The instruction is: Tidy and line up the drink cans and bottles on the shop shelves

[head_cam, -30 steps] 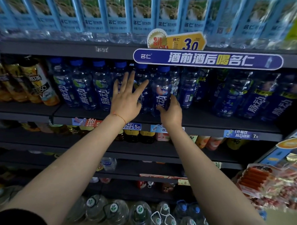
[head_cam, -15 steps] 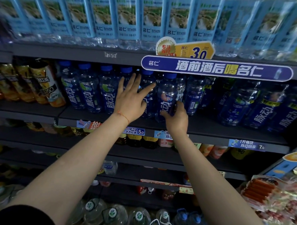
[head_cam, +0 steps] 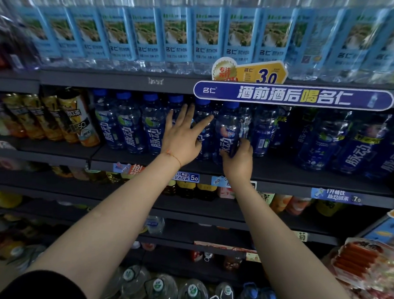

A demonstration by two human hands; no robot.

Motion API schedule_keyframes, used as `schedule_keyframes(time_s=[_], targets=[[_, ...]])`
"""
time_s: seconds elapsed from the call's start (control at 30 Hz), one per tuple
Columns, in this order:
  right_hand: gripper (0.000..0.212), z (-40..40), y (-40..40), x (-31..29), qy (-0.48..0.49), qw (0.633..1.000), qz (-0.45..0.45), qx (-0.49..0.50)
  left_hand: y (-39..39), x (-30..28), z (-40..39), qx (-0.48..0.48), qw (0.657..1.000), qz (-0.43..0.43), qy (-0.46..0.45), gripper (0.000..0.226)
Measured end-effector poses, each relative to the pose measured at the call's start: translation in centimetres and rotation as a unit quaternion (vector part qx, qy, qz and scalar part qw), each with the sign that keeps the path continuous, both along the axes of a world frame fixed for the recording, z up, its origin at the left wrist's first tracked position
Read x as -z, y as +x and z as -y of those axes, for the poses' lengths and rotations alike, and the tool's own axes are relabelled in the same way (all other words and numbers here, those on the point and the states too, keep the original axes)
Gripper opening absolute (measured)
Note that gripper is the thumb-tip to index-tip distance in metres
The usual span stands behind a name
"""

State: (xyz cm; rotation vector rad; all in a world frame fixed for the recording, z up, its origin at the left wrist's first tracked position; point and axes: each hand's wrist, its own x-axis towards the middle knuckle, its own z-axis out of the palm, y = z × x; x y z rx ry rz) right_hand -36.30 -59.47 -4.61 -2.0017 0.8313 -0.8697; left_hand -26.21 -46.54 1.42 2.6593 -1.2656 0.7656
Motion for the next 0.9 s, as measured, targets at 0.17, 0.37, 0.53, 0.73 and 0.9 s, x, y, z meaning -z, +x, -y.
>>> schedule_keyframes(time_s=[0.17, 0.37, 0.53, 0.73, 0.9], targets=[[0.052, -0.9, 0.3, 0.1, -0.013, 1.000, 0.015, 0.023, -0.2, -0.4, 0.0, -0.010, 1.000, -0.013, 0.021, 0.078], [0.050, -0.8, 0.4, -0.2, 0.009, 1.000, 0.011, 0.026, -0.2, -1.0, -0.2, -0.004, 0.997, -0.053, 0.047, 0.080], [0.048, -1.8, 0.1, -0.3, 0.040, 0.998, 0.009, 0.040, -0.3, -1.0, -1.1, 0.024, 0.994, -0.095, 0.038, 0.082], [0.033, -7.2, 0.8, -1.8, 0.045, 0.994, 0.032, 0.095, -1.3, -0.7, -6.4, 0.067, 0.987, -0.123, -0.081, 0.048], [0.024, -17.8, 4.6, -3.9, 0.050, 0.997, 0.050, 0.043, 1.3, -1.1, -17.3, 0.043, 0.965, -0.231, -0.117, 0.026]])
